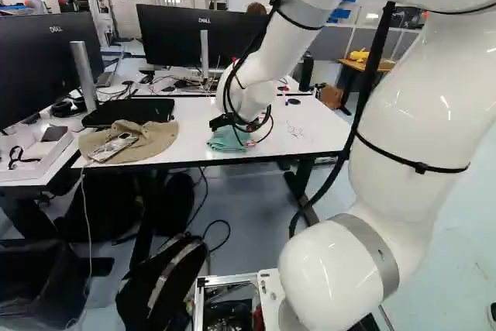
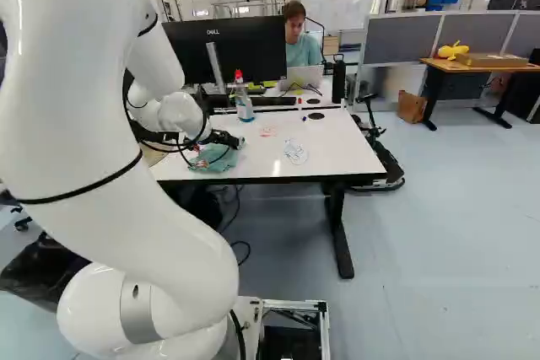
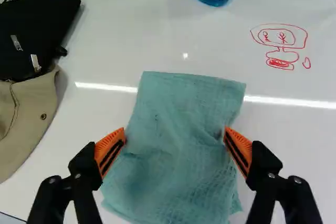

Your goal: Clean the table with the green towel

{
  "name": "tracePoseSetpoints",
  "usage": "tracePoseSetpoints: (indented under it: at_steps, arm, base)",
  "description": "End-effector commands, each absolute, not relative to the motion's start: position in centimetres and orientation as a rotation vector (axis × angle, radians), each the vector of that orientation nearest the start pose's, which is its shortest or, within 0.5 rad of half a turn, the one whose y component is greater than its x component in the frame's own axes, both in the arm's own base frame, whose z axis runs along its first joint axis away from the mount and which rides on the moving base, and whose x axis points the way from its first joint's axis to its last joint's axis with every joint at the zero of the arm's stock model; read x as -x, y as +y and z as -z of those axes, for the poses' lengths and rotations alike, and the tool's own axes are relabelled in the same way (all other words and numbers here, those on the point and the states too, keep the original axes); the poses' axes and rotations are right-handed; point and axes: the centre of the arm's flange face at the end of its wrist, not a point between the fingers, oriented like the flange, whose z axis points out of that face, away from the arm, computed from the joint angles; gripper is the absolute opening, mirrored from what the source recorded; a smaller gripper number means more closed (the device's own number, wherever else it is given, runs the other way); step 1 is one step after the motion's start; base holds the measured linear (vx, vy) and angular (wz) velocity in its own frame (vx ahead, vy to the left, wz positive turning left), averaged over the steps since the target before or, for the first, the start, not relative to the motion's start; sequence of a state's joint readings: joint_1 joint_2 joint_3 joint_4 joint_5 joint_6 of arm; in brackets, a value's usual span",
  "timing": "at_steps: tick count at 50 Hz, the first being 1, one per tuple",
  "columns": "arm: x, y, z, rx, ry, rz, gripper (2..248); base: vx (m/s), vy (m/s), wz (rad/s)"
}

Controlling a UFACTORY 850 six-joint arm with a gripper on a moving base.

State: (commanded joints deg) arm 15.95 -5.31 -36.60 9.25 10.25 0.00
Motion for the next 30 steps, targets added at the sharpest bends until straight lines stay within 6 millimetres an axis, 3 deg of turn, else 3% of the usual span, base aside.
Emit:
tracePoseSetpoints:
  at_steps: [7,8,12,13,17,18,22,23,28,29,30]
  arm:
    - [-42.86,11.98,-39.87,2.821,-0.153,1.051,238]
    - [-42.86,11.98,-39.87,2.821,-0.153,1.051,200]
    - [-42.86,11.98,-39.87,2.821,-0.153,1.051,200]
    - [-42.86,11.98,-39.87,2.821,-0.153,1.051,162]
    - [-42.86,11.98,-39.87,2.821,-0.153,1.051,162]
    - [-42.86,11.98,-39.87,2.821,-0.153,1.051,124]
    - [-42.86,11.98,-39.87,2.821,-0.153,1.051,124]
    - [-42.86,11.98,-39.87,2.821,-0.153,1.051,88]
    - [-42.86,11.98,-39.87,2.821,-0.153,1.051,88]
    - [-42.86,11.98,-39.87,2.821,-0.153,1.051,58]
    - [-42.86,11.98,-39.87,2.821,-0.153,1.051,58]
  base:
    - [0.000,0.000,0.000]
    - [0.000,0.000,0.000]
    - [0.000,0.000,0.000]
    - [0.000,0.000,0.000]
    - [0.000,0.000,0.000]
    - [0.000,0.000,0.000]
    - [0.000,0.000,0.000]
    - [0.000,0.000,0.000]
    - [0.000,0.000,0.000]
    - [0.000,0.000,0.000]
    - [0.000,0.000,0.000]
